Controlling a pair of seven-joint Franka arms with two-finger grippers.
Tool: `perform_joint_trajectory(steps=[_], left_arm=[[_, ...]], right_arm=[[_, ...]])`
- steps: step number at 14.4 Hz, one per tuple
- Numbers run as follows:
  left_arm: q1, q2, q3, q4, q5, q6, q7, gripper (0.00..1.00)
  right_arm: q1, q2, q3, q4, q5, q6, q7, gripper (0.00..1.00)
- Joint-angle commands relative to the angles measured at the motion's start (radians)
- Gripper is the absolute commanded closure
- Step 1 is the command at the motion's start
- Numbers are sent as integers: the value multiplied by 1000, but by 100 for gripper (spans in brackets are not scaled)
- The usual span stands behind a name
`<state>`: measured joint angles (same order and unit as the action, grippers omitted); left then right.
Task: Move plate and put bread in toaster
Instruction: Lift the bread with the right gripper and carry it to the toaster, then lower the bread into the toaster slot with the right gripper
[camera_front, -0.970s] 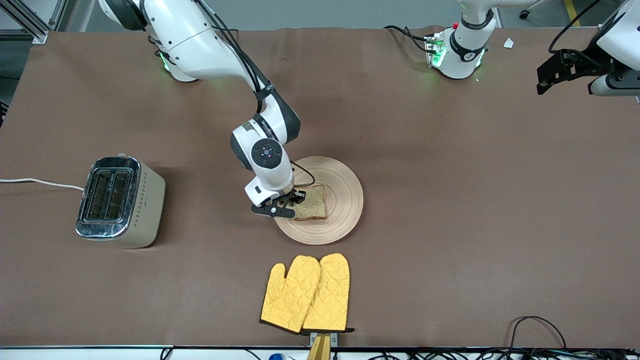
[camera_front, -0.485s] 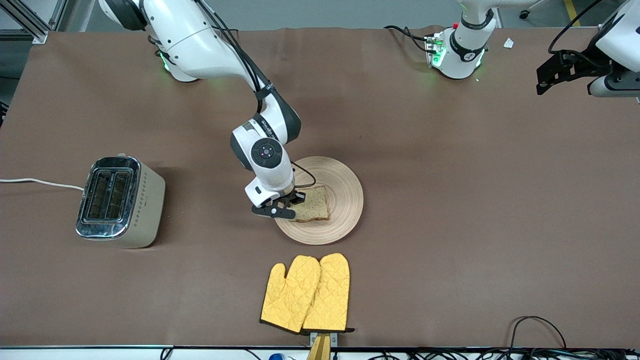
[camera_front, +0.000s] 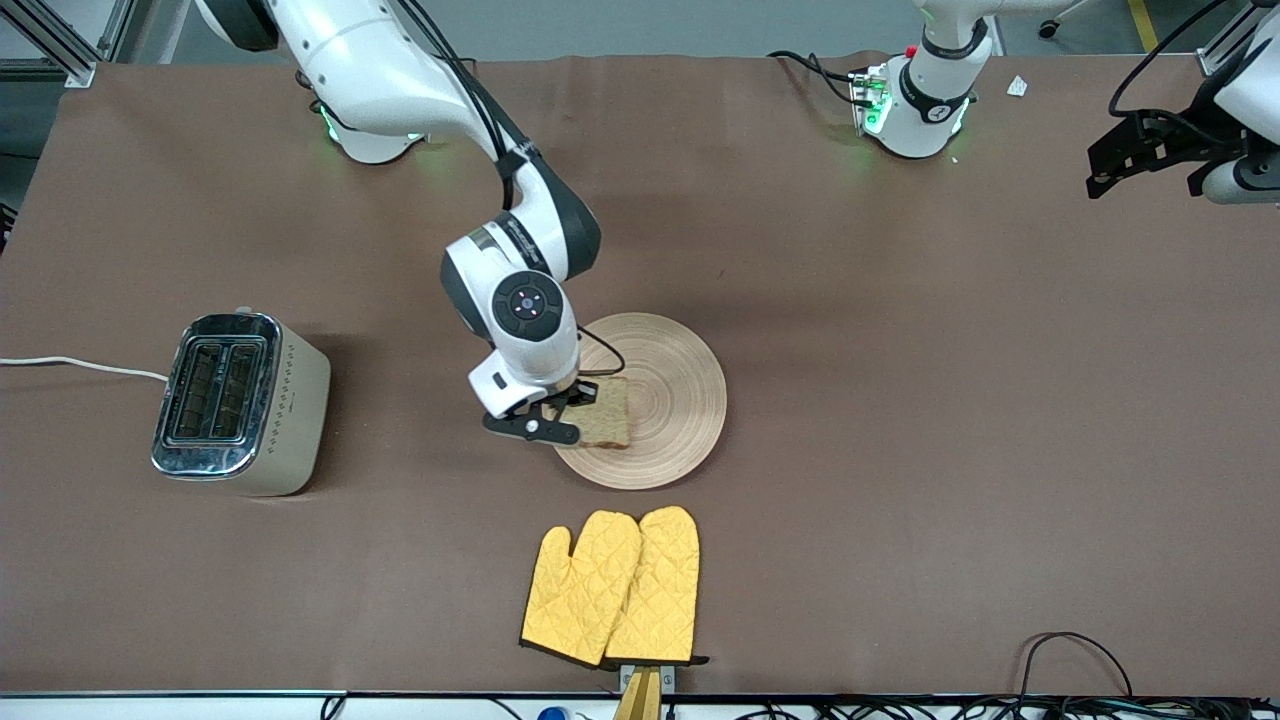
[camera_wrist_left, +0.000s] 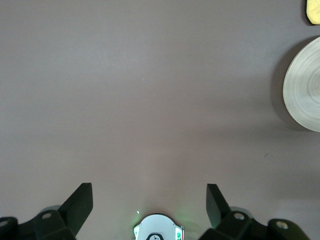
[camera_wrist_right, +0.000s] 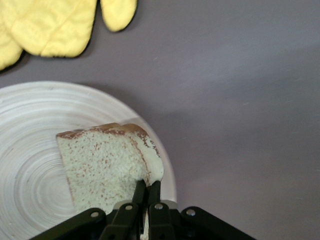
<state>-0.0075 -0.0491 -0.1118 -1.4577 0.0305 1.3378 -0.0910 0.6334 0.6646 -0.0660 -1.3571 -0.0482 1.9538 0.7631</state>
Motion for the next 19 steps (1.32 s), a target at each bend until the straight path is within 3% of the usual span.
perform_joint_trajectory(steps=[1, 5, 8, 14, 19], left_arm=[[8, -8, 3, -13, -1, 18, 33, 0], [24, -6, 1, -12, -3, 15, 53, 0], [26, -8, 3, -12, -3, 12, 77, 0], [27, -8, 3, -12, -1, 11, 83, 0], [27, -8, 3, -12, -1, 11, 82, 0]], right_arm=[[-59, -101, 2, -4, -73, -136, -83, 100], [-150, -220, -24, -4, -175, -295, -267, 100], [-228, -270, -51, -4, -219, -343, -451, 100], [-351, -270, -71, -17, -444, -395, -721, 100], [-379, -267, -71, -47, -582, -395, -748, 100]])
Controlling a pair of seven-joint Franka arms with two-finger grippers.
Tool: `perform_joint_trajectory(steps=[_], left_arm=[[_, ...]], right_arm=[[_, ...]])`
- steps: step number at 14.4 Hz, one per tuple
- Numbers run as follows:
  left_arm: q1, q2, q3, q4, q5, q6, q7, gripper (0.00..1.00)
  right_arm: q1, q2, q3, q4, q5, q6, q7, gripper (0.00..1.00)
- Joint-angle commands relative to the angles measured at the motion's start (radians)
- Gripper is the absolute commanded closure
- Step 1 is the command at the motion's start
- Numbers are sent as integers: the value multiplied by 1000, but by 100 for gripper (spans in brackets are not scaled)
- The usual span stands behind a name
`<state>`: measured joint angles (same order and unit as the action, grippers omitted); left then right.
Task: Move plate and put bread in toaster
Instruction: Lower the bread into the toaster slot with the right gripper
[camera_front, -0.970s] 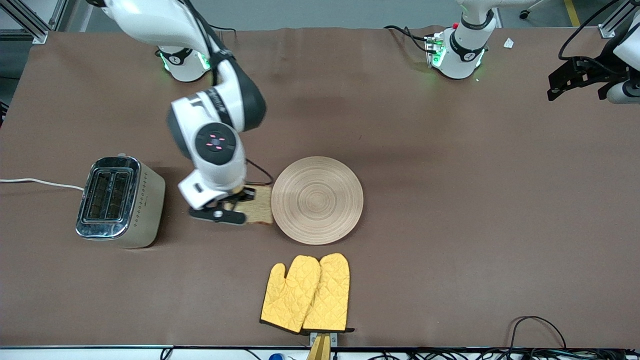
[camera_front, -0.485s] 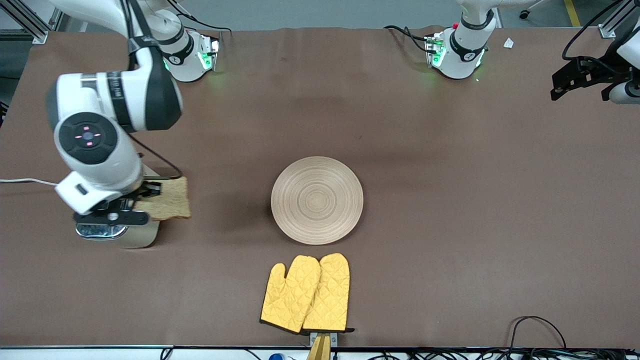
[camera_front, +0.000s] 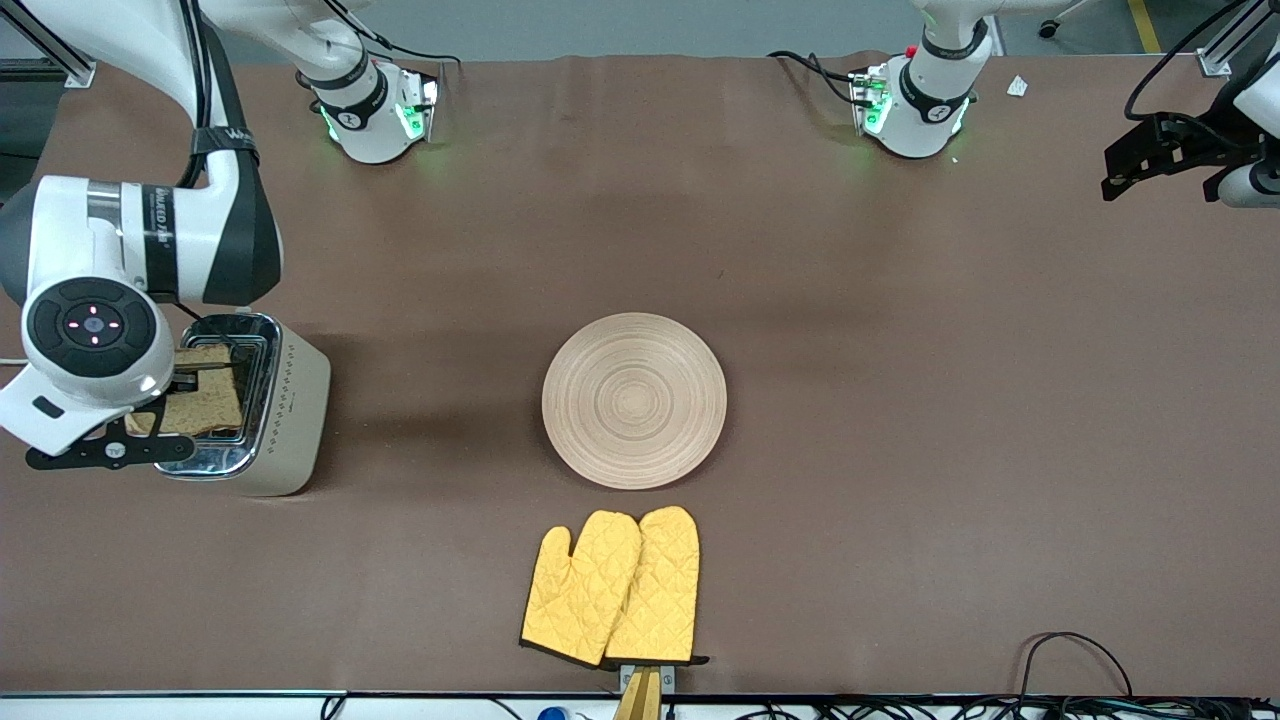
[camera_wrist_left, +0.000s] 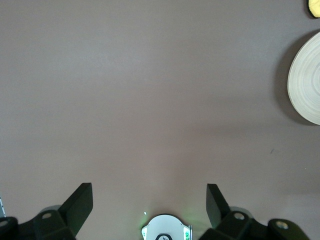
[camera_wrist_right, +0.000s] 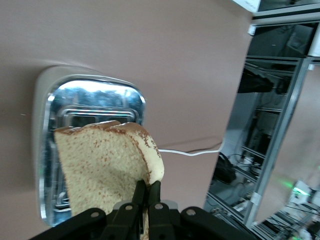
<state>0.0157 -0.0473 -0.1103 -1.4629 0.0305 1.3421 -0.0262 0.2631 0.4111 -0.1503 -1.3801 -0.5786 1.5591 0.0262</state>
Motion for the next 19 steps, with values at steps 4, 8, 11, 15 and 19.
perform_joint_trajectory(steps=[4, 8, 11, 15, 19], left_arm=[[3, -11, 1, -7, 3, 5, 2, 0], [4, -11, 3, -7, 14, 3, -3, 0], [29, -13, 1, -5, 16, 5, -3, 0], [30, -16, 1, -1, 16, 5, -4, 0], [30, -9, 1, -2, 16, 6, -6, 0]], right_arm=[[-22, -3, 14, -40, -58, 6, -5, 100], [-28, 8, 14, -77, -58, 27, 30, 99], [-32, 20, 15, -86, -53, 38, 67, 99], [-12, 47, 17, -109, -52, 64, 179, 98], [28, 58, 18, -111, -47, 47, 259, 97]])
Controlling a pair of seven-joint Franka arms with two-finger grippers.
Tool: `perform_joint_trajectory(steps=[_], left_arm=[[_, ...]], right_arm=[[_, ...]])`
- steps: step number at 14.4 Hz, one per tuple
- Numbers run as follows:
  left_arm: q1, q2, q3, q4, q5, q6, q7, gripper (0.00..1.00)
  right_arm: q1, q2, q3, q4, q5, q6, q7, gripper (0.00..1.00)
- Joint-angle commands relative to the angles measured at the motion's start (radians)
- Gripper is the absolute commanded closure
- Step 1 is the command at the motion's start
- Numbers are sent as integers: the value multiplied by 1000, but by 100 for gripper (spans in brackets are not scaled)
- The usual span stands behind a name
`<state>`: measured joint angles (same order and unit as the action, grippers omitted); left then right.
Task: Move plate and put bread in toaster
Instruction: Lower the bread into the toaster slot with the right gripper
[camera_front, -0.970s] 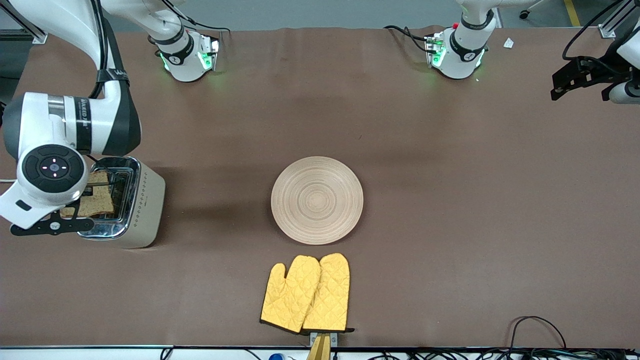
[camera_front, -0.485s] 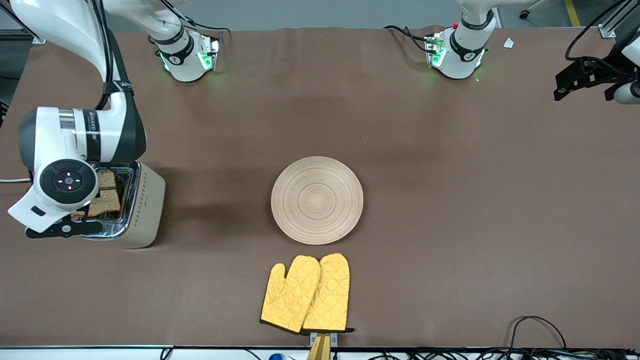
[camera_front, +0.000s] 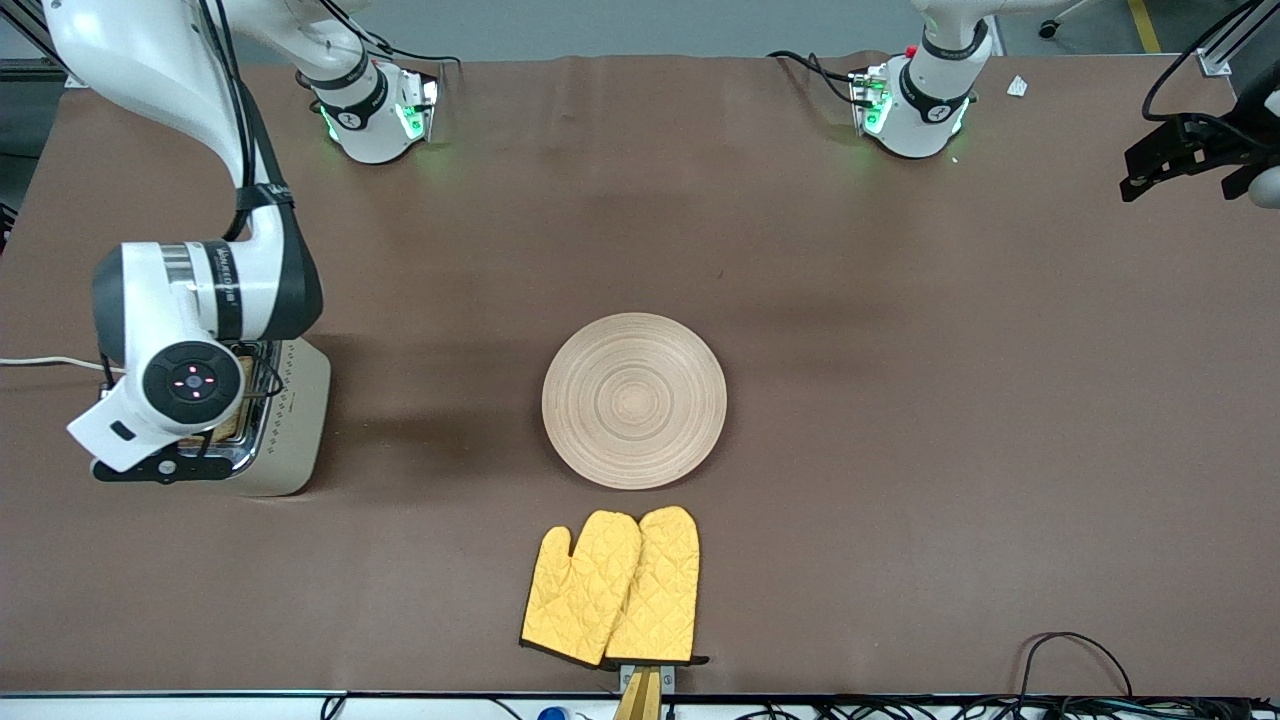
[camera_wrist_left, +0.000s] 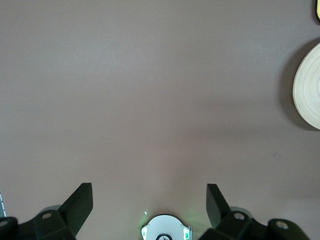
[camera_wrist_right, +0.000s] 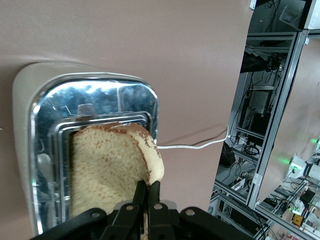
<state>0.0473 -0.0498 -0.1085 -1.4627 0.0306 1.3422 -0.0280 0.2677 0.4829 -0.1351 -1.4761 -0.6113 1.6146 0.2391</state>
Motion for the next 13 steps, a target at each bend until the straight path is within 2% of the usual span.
perform_joint_trajectory(steps=[1, 3, 4, 6, 9, 11, 13], left_arm=[[0, -7, 1, -2, 15, 6, -4, 0], [12, -12, 0, -2, 14, 3, -4, 0], [14, -15, 0, -7, 14, 2, -6, 0], [14, -13, 0, -5, 14, 2, -16, 0], [14, -13, 0, -2, 14, 3, -21, 0], [14, -16, -2, -7, 14, 0, -33, 0], [13, -16, -2, -2, 14, 2, -33, 0]], right_arm=[[24, -13, 3, -15, -9, -10, 61, 96], [12, -12, 5, -16, 19, 1, 110, 84], [7, -13, 5, -15, 51, 2, 114, 72], [-7, -15, 5, -12, 122, 5, 114, 40], [-21, -59, 5, -10, 226, -2, 105, 16], [-15, -130, 6, -15, 298, -22, 97, 10], [-21, -199, 6, -16, 390, -38, 69, 0]])
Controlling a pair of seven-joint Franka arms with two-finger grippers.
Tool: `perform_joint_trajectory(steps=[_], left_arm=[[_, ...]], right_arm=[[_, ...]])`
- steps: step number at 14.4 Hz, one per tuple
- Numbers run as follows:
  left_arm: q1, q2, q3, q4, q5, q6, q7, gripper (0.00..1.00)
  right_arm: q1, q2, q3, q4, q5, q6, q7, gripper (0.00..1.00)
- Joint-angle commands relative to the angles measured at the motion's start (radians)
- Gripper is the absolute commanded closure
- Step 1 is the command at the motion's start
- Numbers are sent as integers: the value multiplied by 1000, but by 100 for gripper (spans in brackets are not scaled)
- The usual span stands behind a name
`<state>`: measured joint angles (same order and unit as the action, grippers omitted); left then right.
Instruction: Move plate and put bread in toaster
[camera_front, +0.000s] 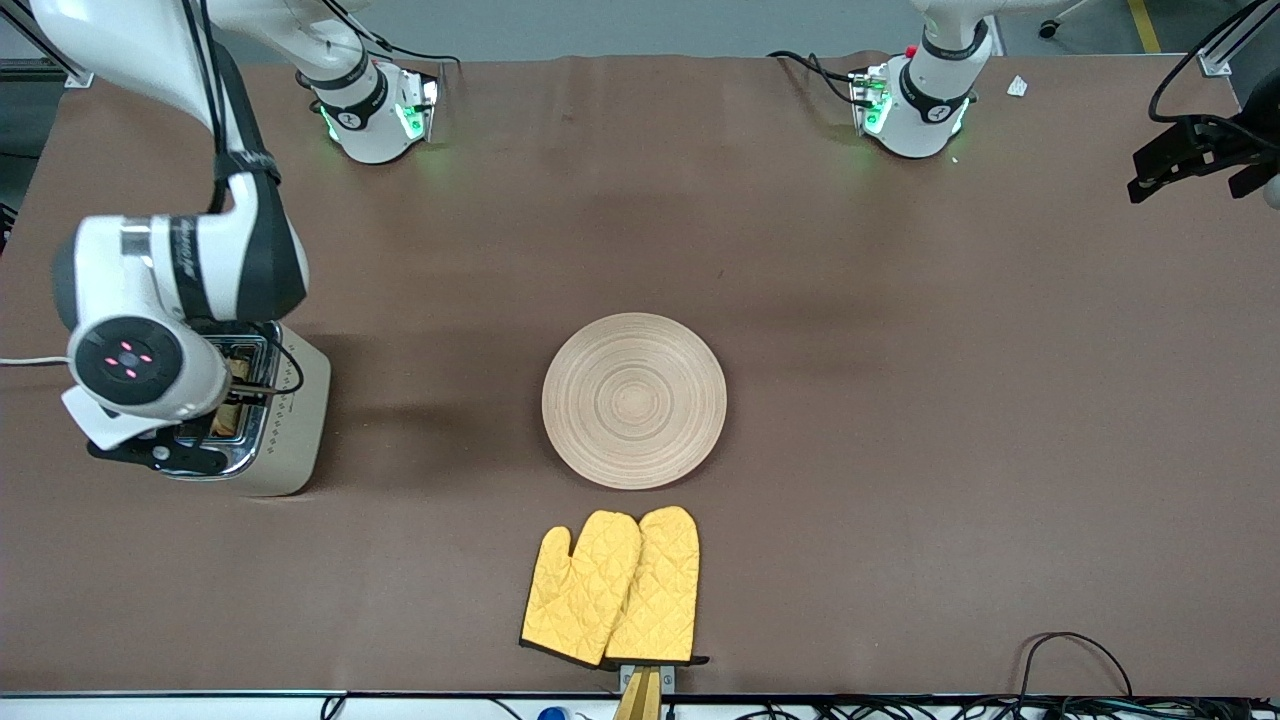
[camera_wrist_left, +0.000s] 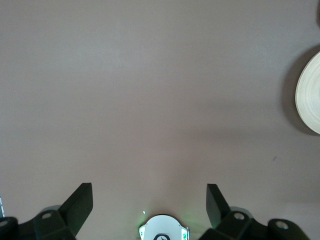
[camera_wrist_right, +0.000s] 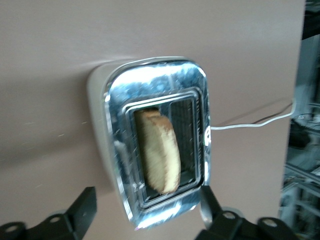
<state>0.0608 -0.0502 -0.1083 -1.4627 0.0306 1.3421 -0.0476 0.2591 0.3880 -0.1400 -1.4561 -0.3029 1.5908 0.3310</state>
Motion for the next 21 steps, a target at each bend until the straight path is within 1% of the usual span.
perform_joint_trajectory(steps=[1, 3, 6, 9, 12, 19, 20, 21], left_arm=[[-1, -16, -4, -2, 14, 2, -14, 0], [-1, -13, -4, -1, 15, 2, -2, 0], [-1, -4, -4, 10, 15, 2, 2, 0], [-7, 0, -8, 15, 15, 2, 0, 0], [-6, -2, -11, 15, 14, 2, 3, 0], [-10, -2, -14, 15, 14, 2, 6, 0], [-10, -2, -14, 15, 14, 2, 6, 0], [-10, -2, -14, 15, 12, 2, 8, 0]], right_arm=[[-20, -141, 10, -38, 125, -26, -53, 0], [-35, -204, 10, -40, 198, -49, -69, 0], [-58, -297, 10, -58, 263, -60, -119, 0], [-130, -366, 7, -86, 350, -54, -193, 0], [-149, -397, 5, -81, 354, -60, -228, 0], [-150, -396, 5, -18, 347, -54, -211, 0], [-162, -396, 10, -15, 352, -60, -222, 0], [-199, -396, 26, -12, 354, -61, -221, 0]])
